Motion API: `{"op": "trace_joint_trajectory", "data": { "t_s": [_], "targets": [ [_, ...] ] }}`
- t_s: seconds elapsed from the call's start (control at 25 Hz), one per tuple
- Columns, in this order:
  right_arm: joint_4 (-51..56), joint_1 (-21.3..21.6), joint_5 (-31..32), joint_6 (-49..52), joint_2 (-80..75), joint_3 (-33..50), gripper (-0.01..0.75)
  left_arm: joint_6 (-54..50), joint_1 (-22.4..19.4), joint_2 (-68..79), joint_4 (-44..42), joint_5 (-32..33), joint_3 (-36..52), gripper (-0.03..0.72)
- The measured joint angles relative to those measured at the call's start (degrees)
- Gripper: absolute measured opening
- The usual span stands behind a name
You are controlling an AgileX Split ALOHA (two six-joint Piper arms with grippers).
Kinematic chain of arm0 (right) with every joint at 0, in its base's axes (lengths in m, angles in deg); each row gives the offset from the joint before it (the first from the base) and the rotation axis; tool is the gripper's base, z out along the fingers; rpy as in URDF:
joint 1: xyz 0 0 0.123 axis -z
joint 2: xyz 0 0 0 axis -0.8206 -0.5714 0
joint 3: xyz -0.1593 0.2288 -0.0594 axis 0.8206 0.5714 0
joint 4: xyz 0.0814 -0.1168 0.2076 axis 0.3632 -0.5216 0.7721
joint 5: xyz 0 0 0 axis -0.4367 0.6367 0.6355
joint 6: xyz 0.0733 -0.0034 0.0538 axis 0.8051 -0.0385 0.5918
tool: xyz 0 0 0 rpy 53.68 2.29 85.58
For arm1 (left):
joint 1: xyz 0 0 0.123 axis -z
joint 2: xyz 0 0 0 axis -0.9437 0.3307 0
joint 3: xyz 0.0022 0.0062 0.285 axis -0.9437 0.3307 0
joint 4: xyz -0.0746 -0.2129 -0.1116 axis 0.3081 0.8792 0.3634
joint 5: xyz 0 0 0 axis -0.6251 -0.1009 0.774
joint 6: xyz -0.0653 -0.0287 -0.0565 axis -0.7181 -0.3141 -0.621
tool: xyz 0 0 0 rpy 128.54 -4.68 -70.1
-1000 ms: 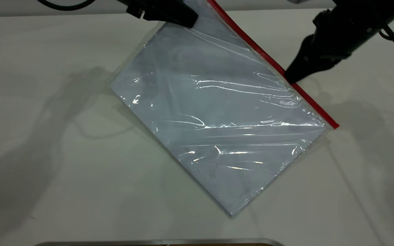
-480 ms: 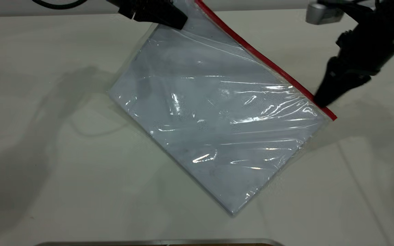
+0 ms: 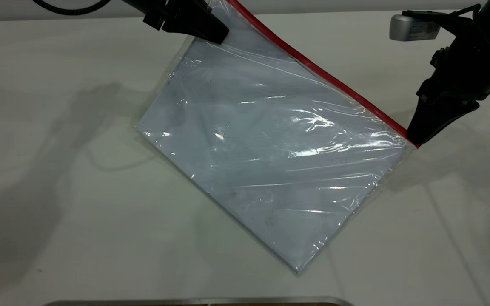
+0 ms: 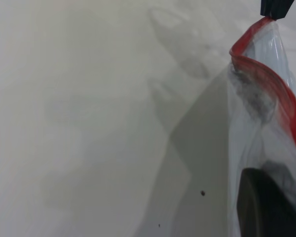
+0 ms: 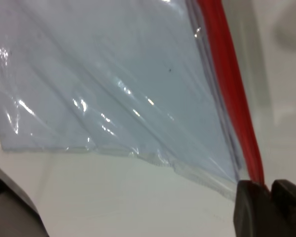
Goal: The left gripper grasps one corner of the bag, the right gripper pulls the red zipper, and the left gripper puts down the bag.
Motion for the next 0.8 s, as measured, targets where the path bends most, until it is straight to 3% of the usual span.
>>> {"op": "trace_joint_trajectory", "data": {
  "t_s": [0.16,0.32,0.44,0.6,0.8],
  "targets": [
    [1.75,0.0,-0.94,-0.39,0.0,0.0,0.265,-0.18,-0.24,0.0,-0.89,-0.7,0.0,0.132],
    [2.5,0.0,-1.96,-0.46,0.0,-1.59,0.456,-3.01,-0.44,-0.05,-0.79,-3.02,-0.19,0.317],
    [2.56,0.0,-2.43,-0.46,0.29,-4.75,0.541,-8.02,-0.44,-1.03,-2.37,-7.12,-0.19,0.46],
    [2.45,0.0,-2.08,0.91,3.56,-10.53,0.575,-21.24,-0.44,-5.92,-10.51,-14.16,-0.19,0.584],
    [-1.85,0.0,3.36,6.04,12.33,-19.37,0.576,-45.23,-0.44,-17.48,-27.52,-15.79,-0.19,0.601]
  ]
}}
